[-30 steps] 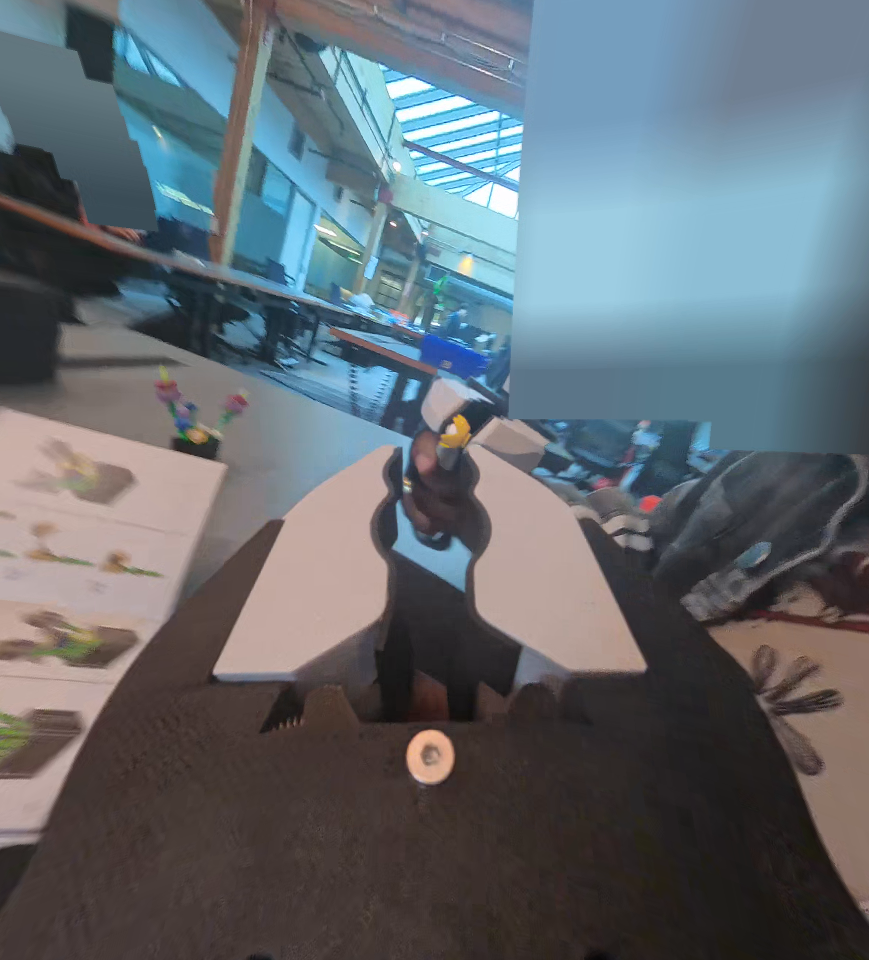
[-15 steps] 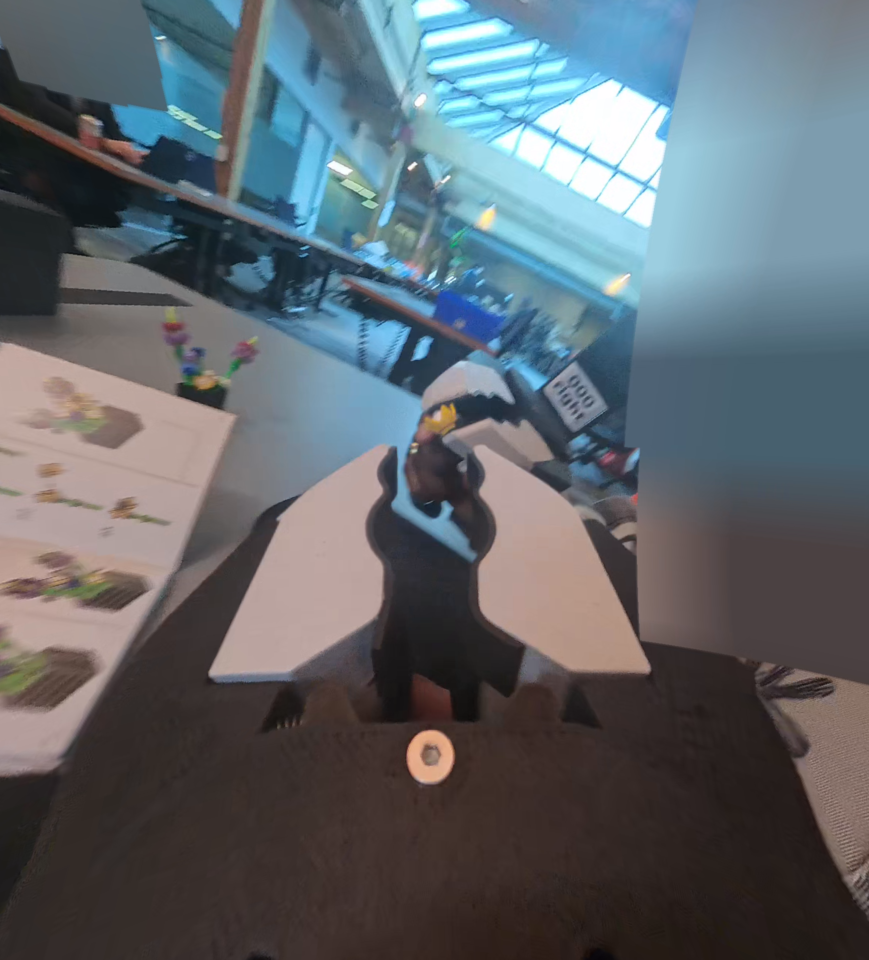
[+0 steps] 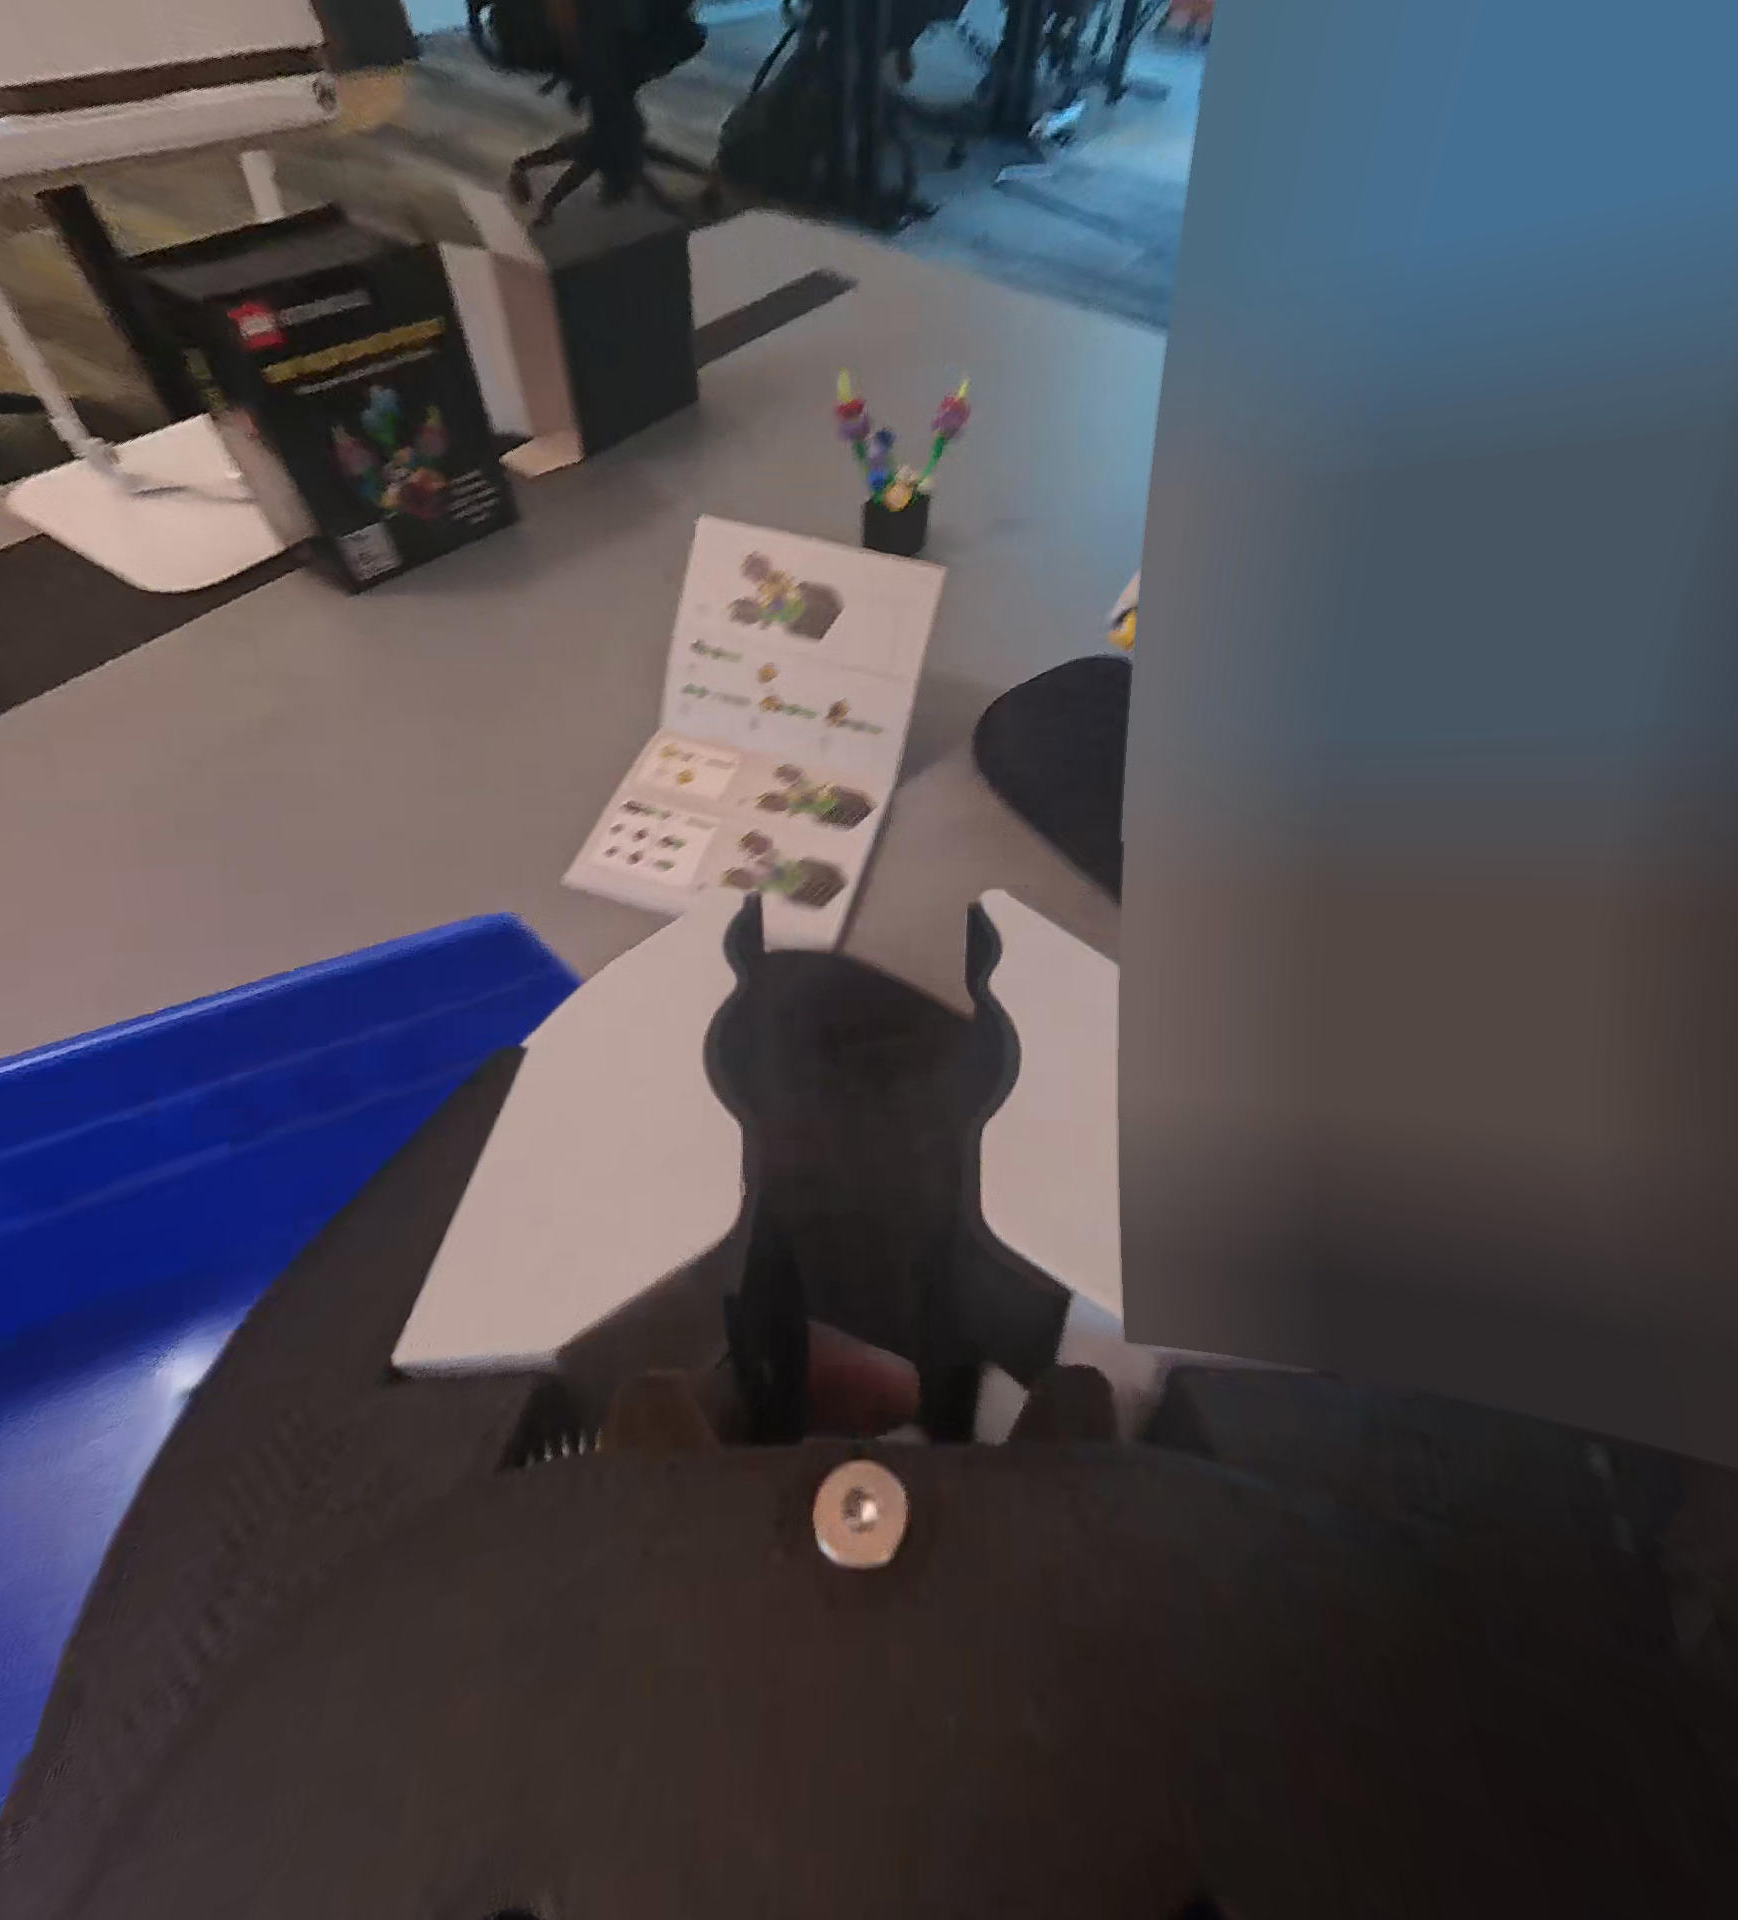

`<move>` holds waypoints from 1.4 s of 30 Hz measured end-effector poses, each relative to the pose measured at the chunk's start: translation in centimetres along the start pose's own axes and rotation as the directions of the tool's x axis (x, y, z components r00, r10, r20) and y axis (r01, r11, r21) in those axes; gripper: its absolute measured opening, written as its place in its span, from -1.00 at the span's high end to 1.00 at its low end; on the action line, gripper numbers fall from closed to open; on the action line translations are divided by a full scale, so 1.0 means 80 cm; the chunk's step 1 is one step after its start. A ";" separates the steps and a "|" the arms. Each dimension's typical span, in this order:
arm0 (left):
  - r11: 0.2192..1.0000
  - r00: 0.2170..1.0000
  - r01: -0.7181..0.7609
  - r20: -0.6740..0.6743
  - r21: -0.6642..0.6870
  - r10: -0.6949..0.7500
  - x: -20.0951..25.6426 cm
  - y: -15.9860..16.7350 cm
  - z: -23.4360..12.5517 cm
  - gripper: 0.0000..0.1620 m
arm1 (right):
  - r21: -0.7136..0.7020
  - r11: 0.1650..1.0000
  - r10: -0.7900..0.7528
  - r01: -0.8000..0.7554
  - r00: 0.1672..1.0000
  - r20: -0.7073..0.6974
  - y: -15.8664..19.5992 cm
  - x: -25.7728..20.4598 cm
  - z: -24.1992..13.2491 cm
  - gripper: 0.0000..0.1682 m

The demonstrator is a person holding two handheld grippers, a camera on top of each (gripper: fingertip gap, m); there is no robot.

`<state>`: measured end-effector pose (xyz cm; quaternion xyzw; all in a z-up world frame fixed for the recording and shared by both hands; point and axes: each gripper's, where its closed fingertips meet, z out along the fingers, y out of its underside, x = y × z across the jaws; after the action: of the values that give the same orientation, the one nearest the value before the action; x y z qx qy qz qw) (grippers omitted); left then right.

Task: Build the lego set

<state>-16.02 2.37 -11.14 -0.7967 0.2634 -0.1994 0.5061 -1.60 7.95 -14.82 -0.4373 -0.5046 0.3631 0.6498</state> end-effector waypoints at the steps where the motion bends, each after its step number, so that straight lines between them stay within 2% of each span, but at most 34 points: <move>1: 0.999 0.999 -0.021 0.028 -0.032 0.022 -0.010 0.006 -0.004 0.55 | 0.005 1.000 0.005 -0.005 1.000 -0.002 -0.001 0.001 -0.001 0.88; 4: 0.987 0.996 -0.053 0.065 -0.152 0.063 -0.043 0.028 -0.016 0.55 | 0.020 0.999 0.026 -0.025 1.000 -0.004 -0.001 0.003 -0.003 0.88; 8: 0.936 0.994 -0.080 0.043 -0.343 0.100 -0.086 0.067 -0.029 0.55 | 0.015 1.000 0.024 -0.024 1.000 -0.005 0.000 0.002 -0.002 0.88; 14: 0.832 0.978 -0.206 -0.079 -0.516 0.194 -0.132 0.113 -0.032 0.62 | 0.039 0.997 0.068 -0.067 0.997 -0.025 -0.002 0.010 -0.006 0.88; 16: 0.775 0.962 -0.271 -0.129 -0.571 0.241 -0.142 0.131 -0.029 0.62 | 0.043 0.997 0.072 -0.070 0.997 -0.035 -0.003 0.012 -0.006 0.88; 19: 0.692 0.919 -0.395 -0.252 -0.605 0.304 -0.145 0.154 -0.025 0.64 | 0.042 0.997 0.069 -0.067 0.997 -0.039 -0.003 0.012 -0.007 0.88; 23: 0.622 0.876 -0.479 -0.380 -0.619 0.296 -0.134 0.172 -0.025 0.72 | 0.038 0.996 0.081 -0.079 0.996 -0.036 -0.001 0.013 -0.006 0.88; 25: 0.613 0.872 -0.485 -0.399 -0.623 0.284 -0.130 0.178 -0.022 0.72 | 0.036 0.996 0.081 -0.079 0.996 -0.038 -0.001 0.014 -0.006 0.88; 28: 0.565 0.876 -0.481 -0.343 -0.670 0.339 -0.150 0.182 -0.019 0.73 | 0.032 0.996 0.084 -0.083 0.996 -0.042 0.000 0.015 -0.006 0.88; 32: 0.613 0.911 -0.396 -0.210 -0.684 0.354 -0.186 0.177 -0.012 0.76 | 0.035 0.995 0.090 -0.088 0.995 -0.047 0.000 0.016 -0.006 0.88; 36: 0.589 0.911 -0.395 -0.219 -0.705 0.348 -0.203 0.178 -0.026 0.76 | 0.033 0.996 0.085 -0.084 0.995 -0.050 0.000 0.016 -0.005 0.88; 39: 0.663 0.909 -0.416 -0.276 -0.622 0.312 -0.185 0.174 -0.018 0.76 | 0.034 0.996 0.089 -0.087 0.995 -0.053 0.000 0.016 -0.006 0.88; 42: 0.753 0.951 -0.308 -0.207 -0.581 0.229 -0.168 0.160 0.002 0.78 | 0.032 0.995 0.092 -0.091 0.994 -0.050 0.001 0.017 -0.005 0.88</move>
<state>-29.22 6.31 -23.58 -0.8562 0.4558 -0.0783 0.2301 -0.88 9.12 -14.51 -0.4594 -0.4617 0.3885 0.6518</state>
